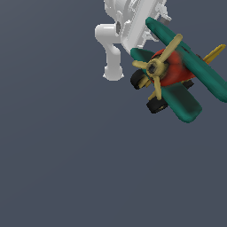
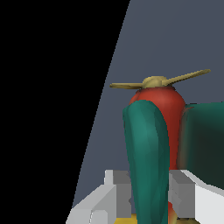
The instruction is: Pick up the object and move it to a goal position.
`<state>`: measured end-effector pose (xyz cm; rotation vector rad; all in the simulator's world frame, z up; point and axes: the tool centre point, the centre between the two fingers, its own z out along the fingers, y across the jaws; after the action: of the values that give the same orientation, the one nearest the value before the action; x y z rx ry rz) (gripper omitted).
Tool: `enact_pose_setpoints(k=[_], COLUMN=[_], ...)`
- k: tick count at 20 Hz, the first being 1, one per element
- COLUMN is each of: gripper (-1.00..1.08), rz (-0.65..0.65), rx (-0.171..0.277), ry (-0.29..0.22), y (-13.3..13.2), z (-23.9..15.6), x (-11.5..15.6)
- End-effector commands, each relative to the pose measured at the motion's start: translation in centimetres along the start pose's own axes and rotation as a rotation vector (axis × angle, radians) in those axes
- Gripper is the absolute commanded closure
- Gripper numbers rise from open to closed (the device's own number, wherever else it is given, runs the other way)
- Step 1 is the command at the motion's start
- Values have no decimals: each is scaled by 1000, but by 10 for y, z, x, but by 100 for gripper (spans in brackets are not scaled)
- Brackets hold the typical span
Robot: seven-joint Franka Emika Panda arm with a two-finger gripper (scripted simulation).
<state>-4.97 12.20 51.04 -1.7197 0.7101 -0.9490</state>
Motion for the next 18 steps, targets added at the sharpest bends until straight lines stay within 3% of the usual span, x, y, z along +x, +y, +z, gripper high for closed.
enact_pose_setpoints(k=[1,8,18], gripper=[108,108,108], rz=[-3,-1,-2], rx=[5,1,1], ry=[2,0,1], y=[-9,-10,-35], z=[-1,0,4], x=[1,1,21])
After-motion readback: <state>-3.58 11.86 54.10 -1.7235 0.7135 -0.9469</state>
